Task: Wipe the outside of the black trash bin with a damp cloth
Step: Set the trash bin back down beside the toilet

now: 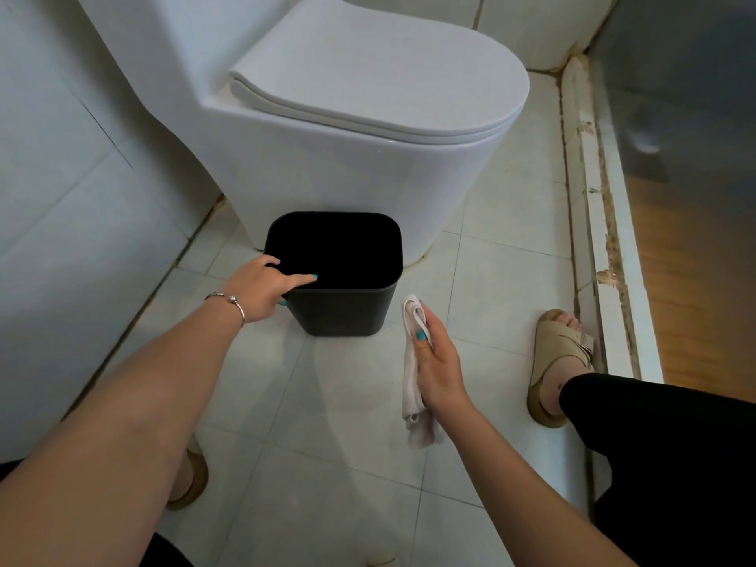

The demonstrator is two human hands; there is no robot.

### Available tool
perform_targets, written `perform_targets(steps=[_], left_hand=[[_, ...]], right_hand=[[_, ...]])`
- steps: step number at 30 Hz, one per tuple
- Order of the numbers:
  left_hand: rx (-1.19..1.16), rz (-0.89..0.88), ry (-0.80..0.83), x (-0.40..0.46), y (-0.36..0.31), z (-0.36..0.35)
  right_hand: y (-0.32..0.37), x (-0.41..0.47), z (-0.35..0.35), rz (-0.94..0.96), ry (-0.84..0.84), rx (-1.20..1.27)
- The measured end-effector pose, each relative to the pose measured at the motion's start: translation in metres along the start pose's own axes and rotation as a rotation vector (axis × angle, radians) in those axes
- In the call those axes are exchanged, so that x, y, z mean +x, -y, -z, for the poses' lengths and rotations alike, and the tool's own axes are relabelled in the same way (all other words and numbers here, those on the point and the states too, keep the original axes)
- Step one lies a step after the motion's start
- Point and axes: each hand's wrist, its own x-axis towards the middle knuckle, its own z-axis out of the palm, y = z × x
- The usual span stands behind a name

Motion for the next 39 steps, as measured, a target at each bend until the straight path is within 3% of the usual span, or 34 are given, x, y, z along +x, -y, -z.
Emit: perform_targets(steps=[10,26,32,39], left_hand=[[0.06,-0.068,0.03,0.003,0.008,0.003],[0.036,-0.295,-0.316,-0.042,-0.034,0.087],[-0.072,-0.295,-0.299,-0.055,-0.061,0.138],[-0.366,-0.223,-0.365,-0.064,-0.075,0.211]], right_hand=[[0.007,0.006,-0.002,0.02,-0.003,0.007],[0.068,-0.008,-0.006,0.265,0.061,0.0],[0.103,-0.022,0.0,0.421,0.078,0.019],[0.146,-0.038,0.02,0.532,0.077,0.038]])
